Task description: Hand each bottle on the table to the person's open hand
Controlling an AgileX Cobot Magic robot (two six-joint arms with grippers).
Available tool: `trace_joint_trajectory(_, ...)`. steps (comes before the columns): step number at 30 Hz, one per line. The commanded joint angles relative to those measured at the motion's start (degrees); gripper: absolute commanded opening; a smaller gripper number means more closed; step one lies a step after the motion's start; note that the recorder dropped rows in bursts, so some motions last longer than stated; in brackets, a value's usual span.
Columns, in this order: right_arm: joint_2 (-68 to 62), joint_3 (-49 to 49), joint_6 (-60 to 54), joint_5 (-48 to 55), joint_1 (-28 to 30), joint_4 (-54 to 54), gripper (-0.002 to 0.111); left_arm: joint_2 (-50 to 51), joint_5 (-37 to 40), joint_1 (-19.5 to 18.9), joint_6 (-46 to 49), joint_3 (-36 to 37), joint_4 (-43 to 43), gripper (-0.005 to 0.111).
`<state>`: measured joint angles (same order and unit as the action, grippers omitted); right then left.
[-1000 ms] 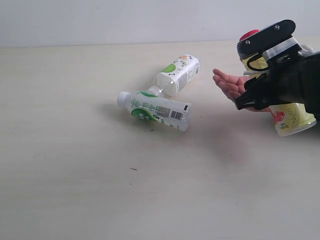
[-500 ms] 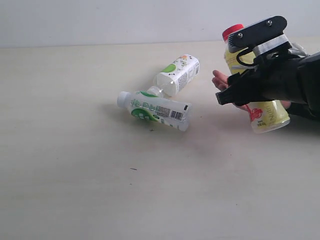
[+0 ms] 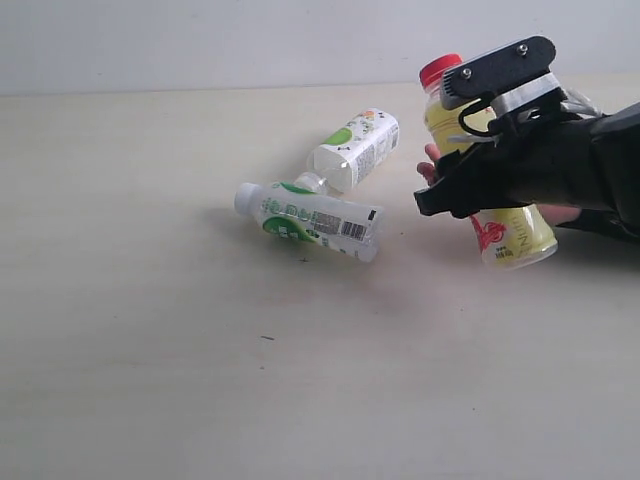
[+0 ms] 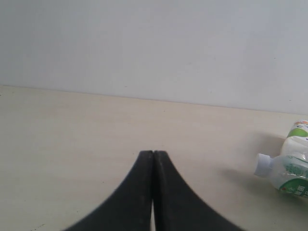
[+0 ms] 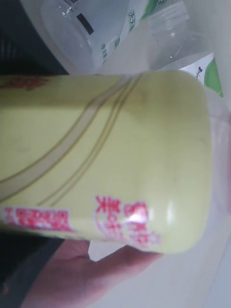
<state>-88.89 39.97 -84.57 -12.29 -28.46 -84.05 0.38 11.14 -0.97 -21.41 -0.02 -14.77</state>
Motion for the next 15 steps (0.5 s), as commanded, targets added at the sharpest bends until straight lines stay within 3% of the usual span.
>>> trace_joint_trajectory(1,-0.99,-0.17,-0.38,-0.49,0.2,1.36,0.0,-0.38,-0.06,-0.05,-0.06,0.02,-0.01,0.0)
trace_joint_trajectory(4,-1.39,-0.17,3.49,-3.86,0.2,5.44,0.0,-0.38,-0.06,-0.05,-0.06,0.02,-0.01,0.0)
trace_joint_trajectory(8,-1.75,-0.17,18.95,-2.4,1.49,17.7,0.0,-0.38,-0.06,-0.05,-0.06,0.02,-0.01,0.0)
trace_joint_trajectory(15,-1.85,-0.17,58.64,3.46,5.53,55.0,0.0,-0.38,-0.06,-0.05,-0.06,0.02,-0.01,0.0)
